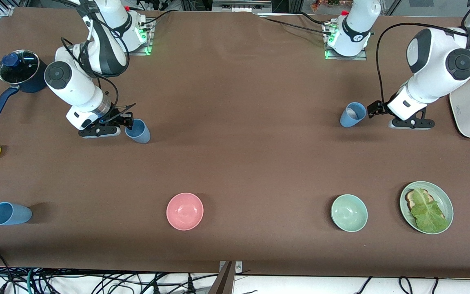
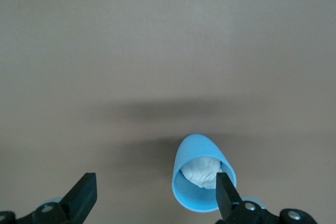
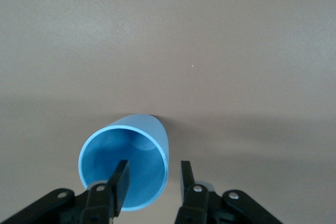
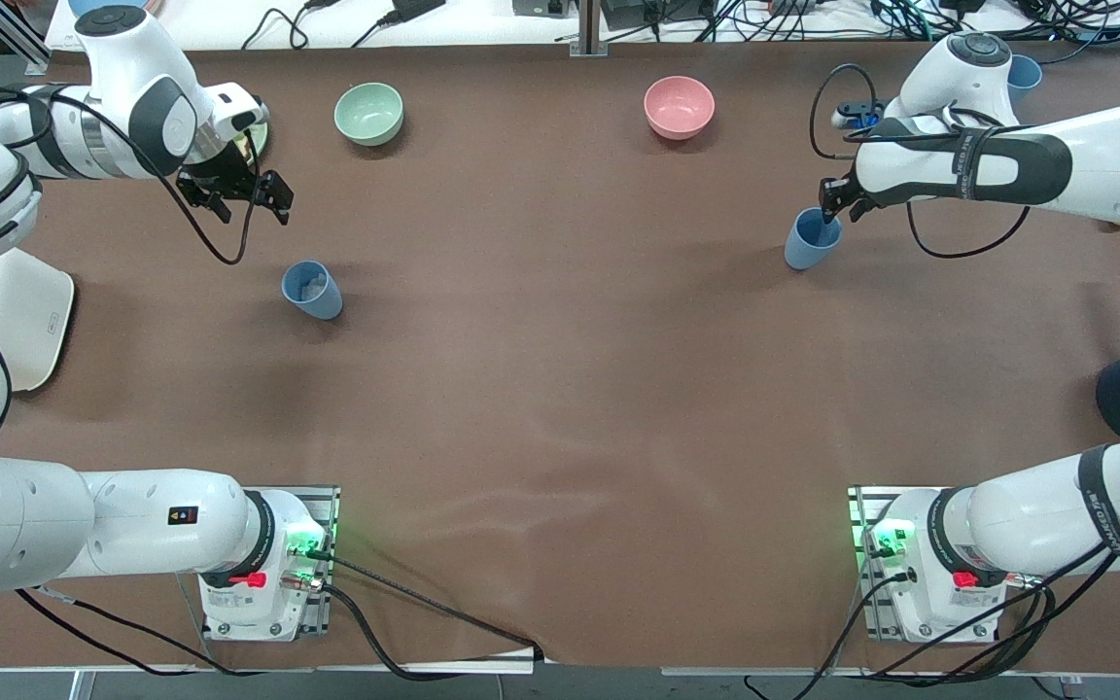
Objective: Stack blue cups with both arms
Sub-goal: 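Close the right gripper on its cup while the left gripper grasps its cup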
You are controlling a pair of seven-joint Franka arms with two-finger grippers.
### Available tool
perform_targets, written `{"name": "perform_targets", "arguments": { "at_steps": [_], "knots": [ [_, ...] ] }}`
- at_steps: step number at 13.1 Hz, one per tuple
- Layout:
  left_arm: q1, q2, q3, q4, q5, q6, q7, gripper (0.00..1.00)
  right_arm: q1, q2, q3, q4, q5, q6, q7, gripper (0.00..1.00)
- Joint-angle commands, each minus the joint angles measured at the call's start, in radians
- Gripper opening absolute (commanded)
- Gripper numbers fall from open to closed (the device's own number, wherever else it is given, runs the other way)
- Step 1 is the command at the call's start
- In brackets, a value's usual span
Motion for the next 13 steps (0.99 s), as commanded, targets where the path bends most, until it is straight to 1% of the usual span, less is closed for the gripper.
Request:
{"name": "perform_targets", "arguments": {
  "at_steps": [1, 3, 4, 6, 9, 10, 11, 13],
  "knots": [
    [0.005, -0.032, -0.004, -0.096, 0.026, 0.06, 0.014, 1.0, 0.004, 0.013, 0.001, -0.013, 0.001, 0.039, 0.014, 0.47],
    [0.005, -0.055, -0.006, -0.145, 0.026, 0.07, 0.006, 1.0, 0.004, 0.022, 0.001, -0.013, 0.001, 0.047, 0.014, 0.47],
    [0.005, -0.07, -0.018, -0.168, 0.026, 0.076, 0.004, 1.0, 0.004, 0.026, 0.001, -0.014, 0.001, 0.052, 0.014, 0.47],
    [0.007, -0.075, -0.02, -0.189, 0.026, 0.076, 0.003, 1.0, 0.004, 0.034, 0.001, -0.014, 0.001, 0.053, 0.014, 0.46],
    [0.007, -0.067, -0.02, -0.22, 0.026, 0.105, 0.004, 1.0, 0.004, 0.04, 0.001, -0.014, 0.001, 0.056, 0.014, 0.35],
    [0.007, -0.061, -0.02, -0.232, 0.026, 0.132, 0.003, 1.0, 0.004, 0.042, 0.001, -0.014, 0.001, 0.056, 0.015, 0.31],
    [0.007, -0.047, -0.02, -0.242, 0.026, 0.164, 0.003, 1.0, 0.004, 0.042, 0.001, -0.014, 0.001, 0.056, 0.015, 0.29],
    [0.007, -0.021, -0.02, -0.245, 0.026, 0.207, 0.004, 1.0, 0.004, 0.042, 0.001, -0.014, 0.001, 0.056, 0.015, 0.22]
  ]
}}
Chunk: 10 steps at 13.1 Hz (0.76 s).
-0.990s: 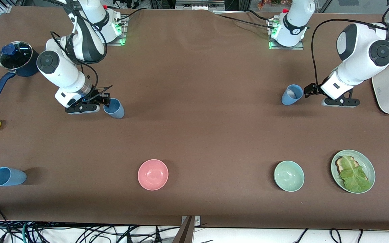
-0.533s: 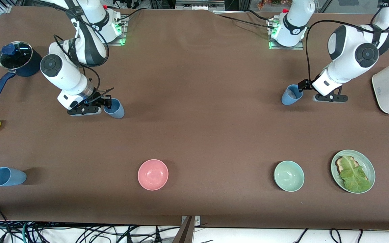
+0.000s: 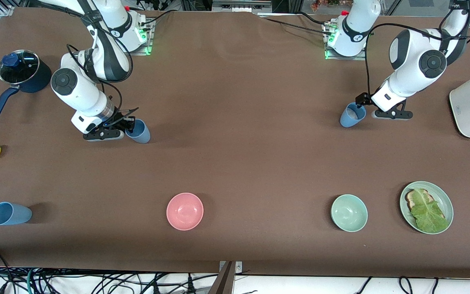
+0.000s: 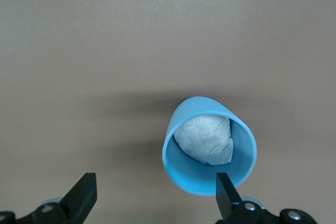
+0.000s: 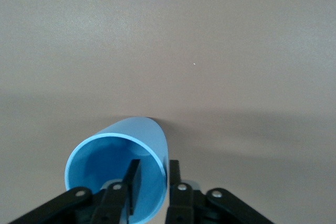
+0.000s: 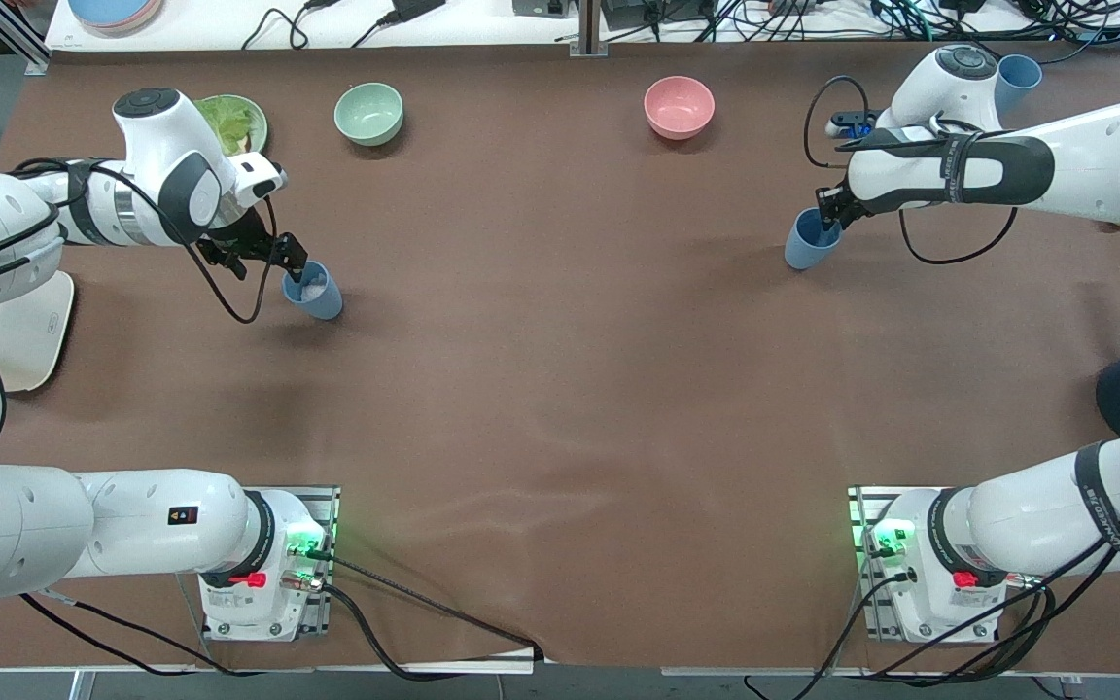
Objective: Stack blue cups with both arms
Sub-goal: 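Close the right gripper on its cup while the left gripper grasps its cup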
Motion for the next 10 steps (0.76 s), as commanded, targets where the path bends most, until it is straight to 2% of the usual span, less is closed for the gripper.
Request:
{"name": "perform_targets", "arguments": {
  "at_steps": [1, 4, 10],
  "knots": [
    [0.007, 0.017, -0.007, -0.03, 0.026, 0.09, 0.003, 1.0, 0.004, -0.004, 0.001, -0.013, 0.002, 0.021, 0.014, 0.18],
    [0.007, 0.035, -0.007, -0.078, 0.026, 0.203, 0.003, 1.0, 0.004, -0.004, 0.001, -0.013, 0.001, 0.021, 0.013, 0.02],
    [0.015, 0.069, -0.007, -0.082, 0.026, 0.257, 0.003, 1.0, 0.004, -0.021, 0.001, -0.009, 0.001, 0.012, 0.007, 0.0]
  ]
}}
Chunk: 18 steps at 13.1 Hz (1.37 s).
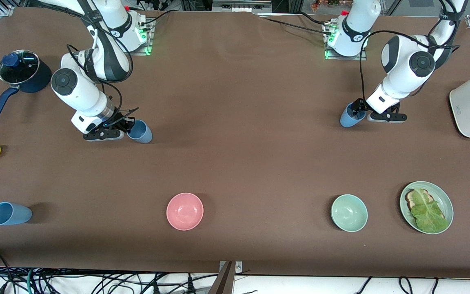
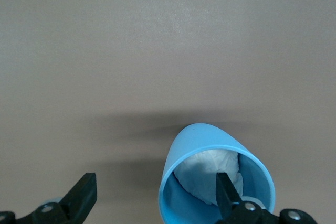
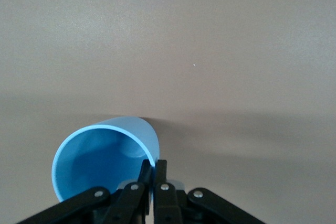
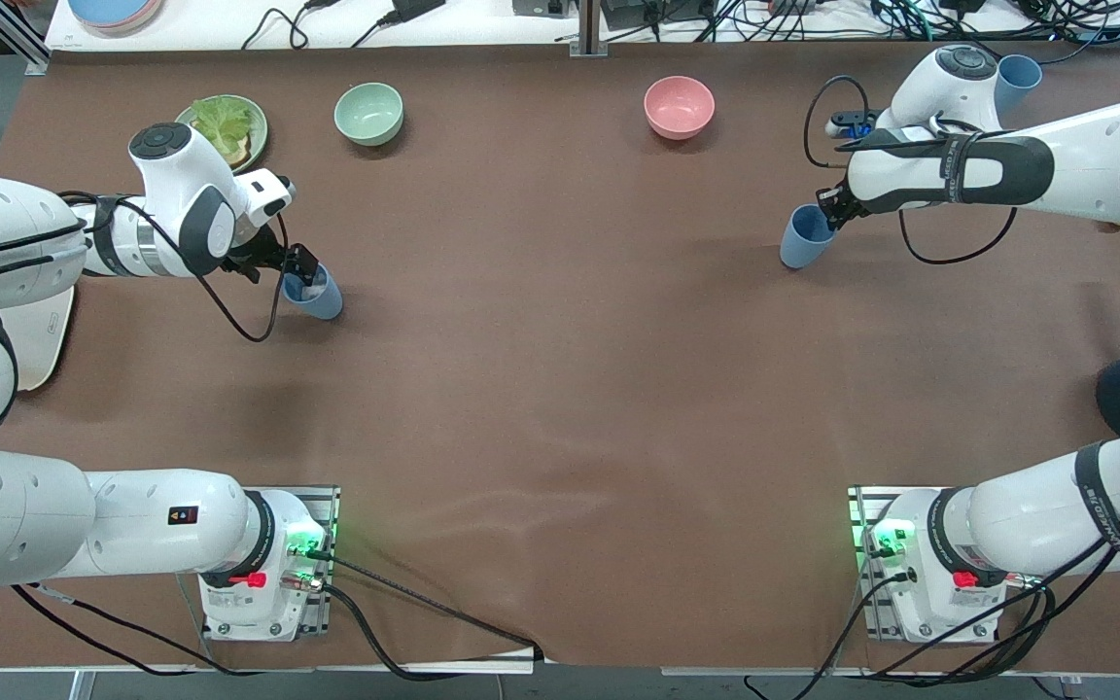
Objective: Stack blue cups with both arms
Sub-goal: 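Close the right gripper on its cup while the left gripper grasps its cup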
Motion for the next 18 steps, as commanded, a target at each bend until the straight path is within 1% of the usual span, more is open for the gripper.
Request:
{"name": "perform_targets", "arguments": {
  "at_steps": [1, 5, 7, 8, 10, 13, 16, 18],
  "knots": [
    [0.013, 0.014, -0.007, -0.016, 0.026, 0.046, 0.003, 1.0, 0.004, -0.025, 0.001, -0.01, 0.001, 0.008, 0.005, 0.0],
    [0.014, 0.034, -0.007, -0.027, 0.026, 0.083, 0.003, 1.0, 0.004, -0.033, 0.0, -0.009, 0.002, 0.001, 0.002, 0.0],
    [0.014, 0.055, -0.007, -0.027, 0.026, 0.107, 0.003, 0.98, 0.004, -0.033, 0.001, -0.007, 0.001, 0.001, 0.003, 0.0],
    [0.014, 0.07, -0.007, -0.027, 0.026, 0.129, 0.003, 0.94, 0.004, -0.033, 0.001, -0.007, 0.002, 0.001, 0.005, 0.0],
    [0.019, 0.074, -0.007, -0.027, 0.026, 0.137, 0.003, 0.81, 0.004, -0.033, 0.001, -0.007, 0.001, 0.001, 0.006, 0.0],
    [0.02, 0.077, -0.007, -0.027, 0.026, 0.137, 0.002, 0.5, 0.004, -0.031, 0.001, -0.007, 0.001, 0.001, 0.009, 0.0],
    [0.02, 0.077, -0.007, -0.029, 0.026, 0.137, -0.003, 0.23, 0.004, -0.031, 0.001, -0.007, 0.001, 0.001, 0.009, 0.0],
    [0.02, 0.075, -0.007, -0.029, 0.026, 0.137, -0.003, 0.08, 0.004, -0.033, 0.001, -0.007, 0.001, 0.001, 0.009, 0.0]
  ]
}}
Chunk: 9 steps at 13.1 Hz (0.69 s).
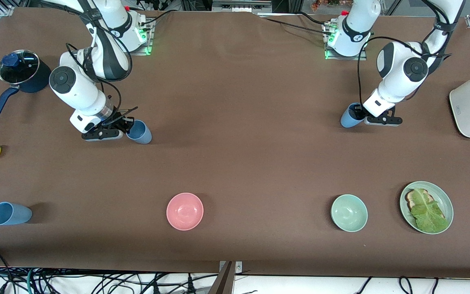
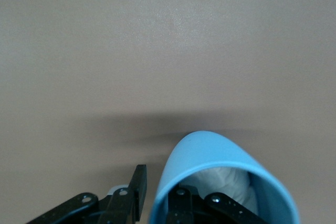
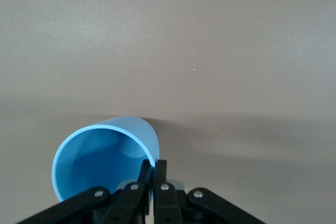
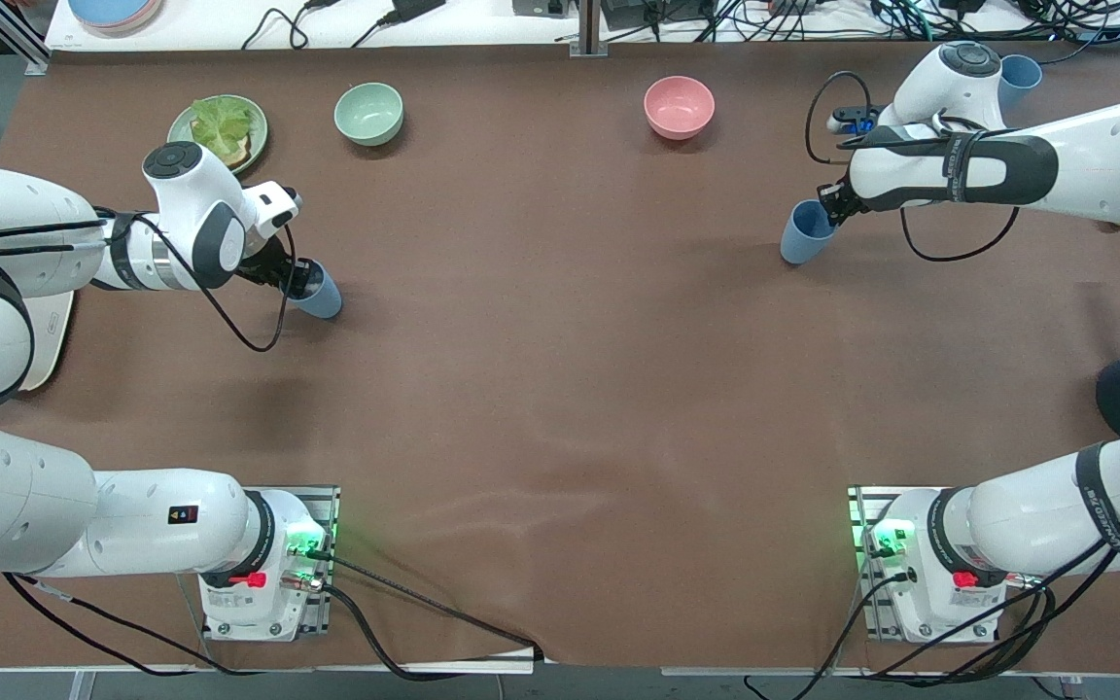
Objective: Stack blue cups with both arms
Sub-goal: 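Close the right gripper on its cup while the left gripper grasps its cup, then lift both blue cups and carry them toward each other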
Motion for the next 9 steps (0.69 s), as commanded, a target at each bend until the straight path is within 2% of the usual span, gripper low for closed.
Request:
{"name": "perform_targets", "arguments": {
  "at_steps": [1, 3, 9],
  "knots": [
    [0.014, -0.004, -0.007, -0.013, 0.026, 0.021, -0.004, 0.04, 0.004, -0.021, 0.001, -0.008, 0.002, 0.0, 0.009, 0.0],
    [0.015, -0.004, -0.007, -0.013, 0.026, 0.021, -0.007, 0.0, 0.004, -0.021, 0.001, -0.008, 0.001, 0.0, 0.009, 0.0],
    [0.014, -0.03, -0.009, -0.006, 0.026, 0.006, -0.024, 0.0, 0.004, -0.027, 0.0, -0.01, 0.001, -0.003, 0.003, 0.0]
  ]
}}
